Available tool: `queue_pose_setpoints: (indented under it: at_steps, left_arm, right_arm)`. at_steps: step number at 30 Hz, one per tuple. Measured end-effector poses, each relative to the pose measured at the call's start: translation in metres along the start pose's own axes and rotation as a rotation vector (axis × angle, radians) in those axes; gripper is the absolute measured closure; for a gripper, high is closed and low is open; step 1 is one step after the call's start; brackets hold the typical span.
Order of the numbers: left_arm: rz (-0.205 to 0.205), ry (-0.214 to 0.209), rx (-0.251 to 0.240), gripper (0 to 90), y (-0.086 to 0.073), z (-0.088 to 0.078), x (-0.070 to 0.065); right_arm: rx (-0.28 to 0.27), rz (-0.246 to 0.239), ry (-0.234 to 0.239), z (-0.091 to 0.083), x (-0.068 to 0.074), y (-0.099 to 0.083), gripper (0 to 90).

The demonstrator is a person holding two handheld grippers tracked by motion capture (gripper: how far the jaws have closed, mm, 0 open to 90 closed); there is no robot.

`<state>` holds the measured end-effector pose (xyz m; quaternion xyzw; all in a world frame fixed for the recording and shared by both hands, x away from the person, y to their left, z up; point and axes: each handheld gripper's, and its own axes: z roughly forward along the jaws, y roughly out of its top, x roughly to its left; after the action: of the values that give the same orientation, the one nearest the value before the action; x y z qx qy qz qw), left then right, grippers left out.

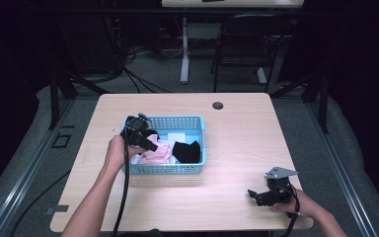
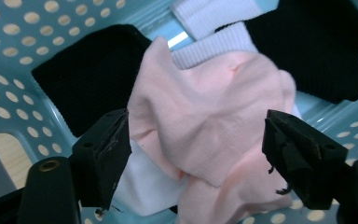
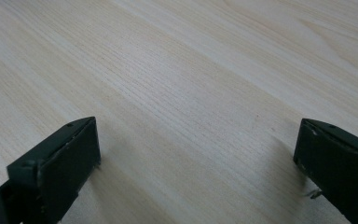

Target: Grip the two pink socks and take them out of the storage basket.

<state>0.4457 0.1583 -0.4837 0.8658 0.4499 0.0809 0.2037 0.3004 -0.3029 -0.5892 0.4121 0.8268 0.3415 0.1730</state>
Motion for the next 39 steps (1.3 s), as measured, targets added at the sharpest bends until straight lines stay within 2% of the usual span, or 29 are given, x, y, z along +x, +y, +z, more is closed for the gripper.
queue_pose_setpoints:
  at_steps: [5,7,9,10,13,19,22,26,29,34,35,39]
  left_arm:
    - [-0.028,-0.017,0.045,32.1,0.003,0.013,0.007]
    - [-0.028,-0.02,0.066,37.2,0.004,0.017,0.008]
    - [-0.028,-0.024,0.072,43.9,0.004,0.019,0.008]
    - [-0.034,-0.027,0.075,43.9,0.004,0.02,0.008]
    - [-0.03,-0.031,0.079,55.4,0.005,0.023,0.007]
    - [0.006,-0.012,0.107,73.4,0.005,0.026,0.004]
    - [0.012,-0.007,0.105,83.0,0.005,0.026,0.002]
    - [0.029,0.005,0.088,85.7,0.006,0.02,0.001]
    - [0.027,0.004,0.077,85.9,0.006,0.017,0.001]
    - [0.031,0.011,0.049,85.9,0.008,0.003,0.0]
    - [0.044,0.02,0.037,85.9,0.01,-0.001,0.0]
    - [0.054,0.027,0.023,85.9,0.012,-0.01,-0.002]
  right_arm:
    - [0.0,0.0,-0.002,0.0,0.0,0.0,0.0]
    - [-0.001,0.002,0.001,0.0,0.0,0.0,0.0]
    - [-0.001,0.001,0.001,0.0,0.0,0.0,0.0]
    - [0.001,0.002,0.001,0.0,0.0,0.0,0.0]
    - [0.0,0.002,0.002,0.0,0.0,0.0,0.0]
    - [0.002,0.001,0.003,0.0,0.0,0.0,0.0]
    - [0.002,0.001,0.003,0.0,0.0,0.0,0.0]
    - [0.002,0.001,0.002,0.0,0.0,0.0,0.0]
    - [0.002,0.001,0.002,0.0,0.0,0.0,0.0]
    - [0.002,0.001,0.003,0.0,0.0,0.0,0.0]
    - [0.002,0.001,0.003,0.0,0.0,0.0,0.0]
    - [0.002,0.001,0.002,0.0,0.0,0.0,0.0]
